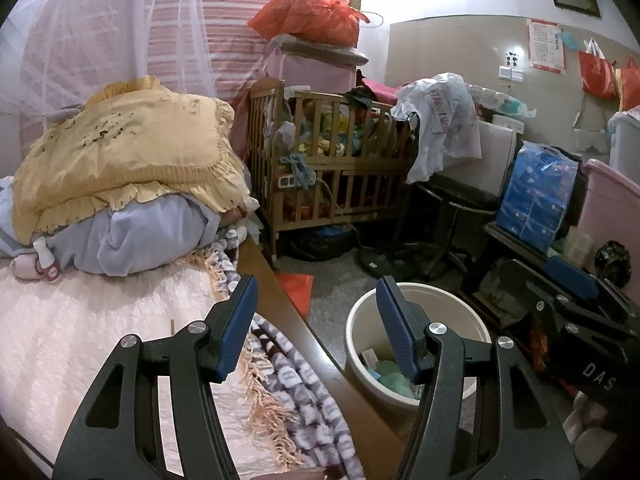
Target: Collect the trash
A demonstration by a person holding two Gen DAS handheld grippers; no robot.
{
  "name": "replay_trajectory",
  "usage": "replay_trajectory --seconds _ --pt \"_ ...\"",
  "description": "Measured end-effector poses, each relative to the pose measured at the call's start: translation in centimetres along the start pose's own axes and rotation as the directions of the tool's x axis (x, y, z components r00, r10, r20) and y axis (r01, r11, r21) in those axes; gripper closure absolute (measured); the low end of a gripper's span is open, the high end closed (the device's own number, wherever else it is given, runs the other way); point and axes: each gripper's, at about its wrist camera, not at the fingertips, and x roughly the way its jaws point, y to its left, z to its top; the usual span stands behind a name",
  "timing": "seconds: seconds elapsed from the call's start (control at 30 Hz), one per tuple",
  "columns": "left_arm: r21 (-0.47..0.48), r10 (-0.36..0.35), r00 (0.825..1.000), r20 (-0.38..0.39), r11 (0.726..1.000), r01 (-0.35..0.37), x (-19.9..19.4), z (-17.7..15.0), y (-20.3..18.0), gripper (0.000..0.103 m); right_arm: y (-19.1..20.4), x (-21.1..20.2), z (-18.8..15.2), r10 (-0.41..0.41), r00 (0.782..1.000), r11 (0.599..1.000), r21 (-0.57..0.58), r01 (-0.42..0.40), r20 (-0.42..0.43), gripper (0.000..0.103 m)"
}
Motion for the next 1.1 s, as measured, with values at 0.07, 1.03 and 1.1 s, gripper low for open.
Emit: replay_trajectory --seconds 0.07,1.03,1.1 --pt "0.000 -0.001 1.000 0.001 1.000 0.001 0.0 0.0 0.0 0.043 -0.1 0.1 0.0 -0.001 1.000 1.000 0.000 0.001 -0.004 0.024" --pt "-0.010 0.012 1.000 0.025 1.000 -0.012 -0.1 -0.3 1.2 0.043 -0.3 -0.1 -0.3 -0.008 1.000 1.000 -0.003 0.008 0.007 0.021" --pt "-0.012 0.014 1.000 0.026 1.000 -0.014 0.0 -0.2 1.2 0.043 -0.5 -0.2 -0.3 -0.010 1.000 1.000 -0.001 0.010 0.010 0.021"
